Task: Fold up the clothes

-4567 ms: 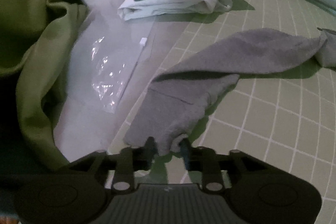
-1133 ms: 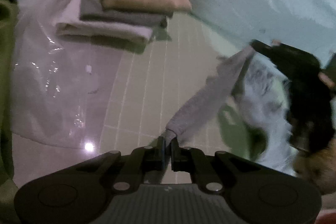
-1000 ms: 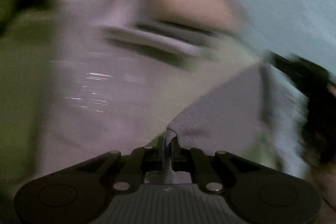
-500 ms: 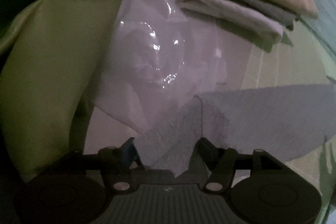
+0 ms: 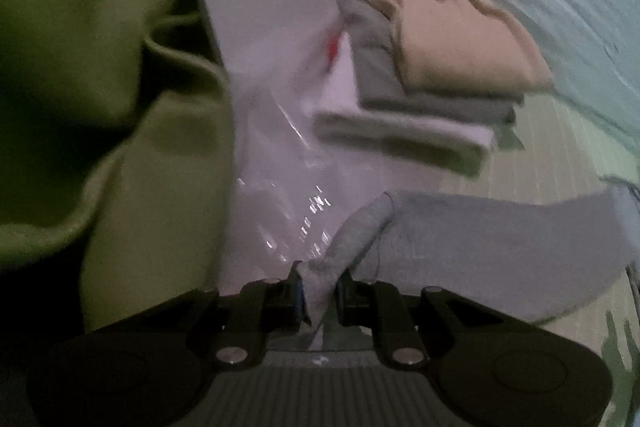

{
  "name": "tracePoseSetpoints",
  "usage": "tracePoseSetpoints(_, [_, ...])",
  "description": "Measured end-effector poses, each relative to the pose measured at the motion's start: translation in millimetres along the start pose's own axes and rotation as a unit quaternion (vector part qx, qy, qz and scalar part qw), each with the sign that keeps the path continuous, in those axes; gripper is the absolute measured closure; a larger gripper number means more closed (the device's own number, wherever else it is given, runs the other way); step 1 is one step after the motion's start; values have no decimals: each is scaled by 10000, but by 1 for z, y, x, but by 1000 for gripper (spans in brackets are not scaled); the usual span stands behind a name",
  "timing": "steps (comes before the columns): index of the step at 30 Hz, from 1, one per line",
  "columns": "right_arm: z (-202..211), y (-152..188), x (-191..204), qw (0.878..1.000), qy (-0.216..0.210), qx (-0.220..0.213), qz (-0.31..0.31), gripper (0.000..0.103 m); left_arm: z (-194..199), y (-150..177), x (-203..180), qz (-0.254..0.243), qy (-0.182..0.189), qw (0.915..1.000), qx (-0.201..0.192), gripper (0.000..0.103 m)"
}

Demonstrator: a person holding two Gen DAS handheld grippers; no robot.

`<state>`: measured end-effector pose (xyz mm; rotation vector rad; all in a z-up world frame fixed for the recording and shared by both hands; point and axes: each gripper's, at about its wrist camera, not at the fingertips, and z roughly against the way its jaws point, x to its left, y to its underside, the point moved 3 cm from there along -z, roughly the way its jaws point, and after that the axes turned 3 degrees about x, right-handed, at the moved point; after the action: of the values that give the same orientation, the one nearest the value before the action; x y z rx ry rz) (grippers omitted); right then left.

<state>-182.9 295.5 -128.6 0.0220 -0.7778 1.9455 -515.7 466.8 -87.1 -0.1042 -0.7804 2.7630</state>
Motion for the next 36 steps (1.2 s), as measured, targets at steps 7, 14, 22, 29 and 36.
tracePoseSetpoints(7, [17,5,-14,9996,246,-88,114,44,-8,3,8,167,-519,9985,31,42])
tracePoseSetpoints(14, [45,8,-66,9959,848,-282,119,20,2,30,-62,-455,37,9989,122,30])
tracePoseSetpoints(22, [73,7,-167,9818,1736,-736,243,0,17,96,-193,-1664,978,9793,606,20])
tracePoseSetpoints(29, [101,2,-286,9769,1969,-754,336,0,48,174,-324,-2206,1867,9544,753,15])
tracePoseSetpoints(36, [94,-24,-369,9893,1234,-402,663,0,42,208,-397,-1880,1564,9661,827,14])
